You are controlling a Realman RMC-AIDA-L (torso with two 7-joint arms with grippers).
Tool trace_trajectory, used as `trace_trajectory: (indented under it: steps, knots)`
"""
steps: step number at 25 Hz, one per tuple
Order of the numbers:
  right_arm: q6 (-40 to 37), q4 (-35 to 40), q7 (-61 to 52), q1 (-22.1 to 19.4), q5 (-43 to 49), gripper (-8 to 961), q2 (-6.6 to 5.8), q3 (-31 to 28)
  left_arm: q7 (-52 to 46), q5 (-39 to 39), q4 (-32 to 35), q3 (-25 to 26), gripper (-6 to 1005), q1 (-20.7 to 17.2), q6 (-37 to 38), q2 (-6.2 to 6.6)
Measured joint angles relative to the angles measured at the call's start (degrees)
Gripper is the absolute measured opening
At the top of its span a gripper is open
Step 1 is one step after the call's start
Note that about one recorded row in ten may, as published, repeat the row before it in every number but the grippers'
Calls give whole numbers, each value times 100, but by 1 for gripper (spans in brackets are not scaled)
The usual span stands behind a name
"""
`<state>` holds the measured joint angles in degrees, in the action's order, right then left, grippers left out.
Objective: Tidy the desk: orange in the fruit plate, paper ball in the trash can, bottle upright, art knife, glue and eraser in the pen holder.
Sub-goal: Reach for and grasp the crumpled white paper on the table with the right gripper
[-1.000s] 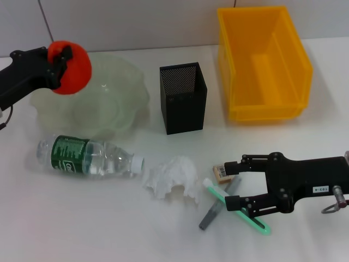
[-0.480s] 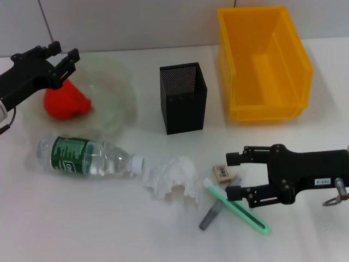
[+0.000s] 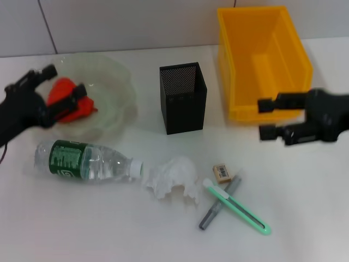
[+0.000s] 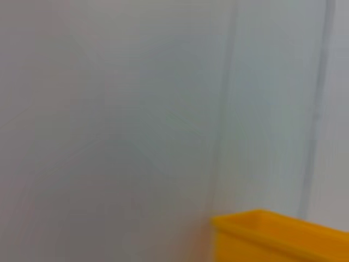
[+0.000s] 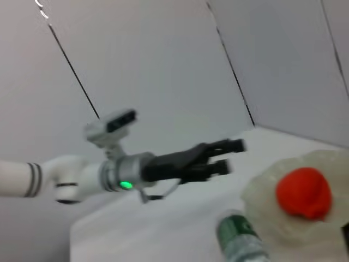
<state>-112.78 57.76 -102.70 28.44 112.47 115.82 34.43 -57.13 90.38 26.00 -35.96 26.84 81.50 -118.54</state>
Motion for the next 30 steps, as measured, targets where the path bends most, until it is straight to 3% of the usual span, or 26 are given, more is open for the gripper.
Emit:
trace_trajectory:
  steps: [2,5,6,11,12,13,18,20,30]
  knots:
    - [-211,847,-948,287,284,839,-112,165,0,0,0,0,781,0,0,0]
    - [-363,1384,-1571,541,575,839,-168,405,0,14,64,-84,825,-181,304,5]
    - [-400,1598,-1837,647,696,838,-177,547,32,17,285,-473,840,-710,835,13]
    - [-405,2365,-2768,1148,1425,835,-161,1723,44,20,346,-660,869,-851,901,14]
    - [-376,2402,-2878,1217,1545,834,-136,1926,49,28,533,-1229,869,-1161,963,22]
    - [-326,2429,-2992,1298,1674,833,-99,2130,50,28,577,-1418,869,-1257,963,26]
    - [-11,2440,-3379,1599,2475,830,253,2726,34,145,551,-1485,869,-1319,919,33]
    - [178,2408,-3530,1653,2686,828,336,2989,17,251,548,-1470,869,-1317,884,33]
    - [1616,1488,-4132,1681,2799,820,339,4618,0,514,528,-1515,869,-1228,853,33]
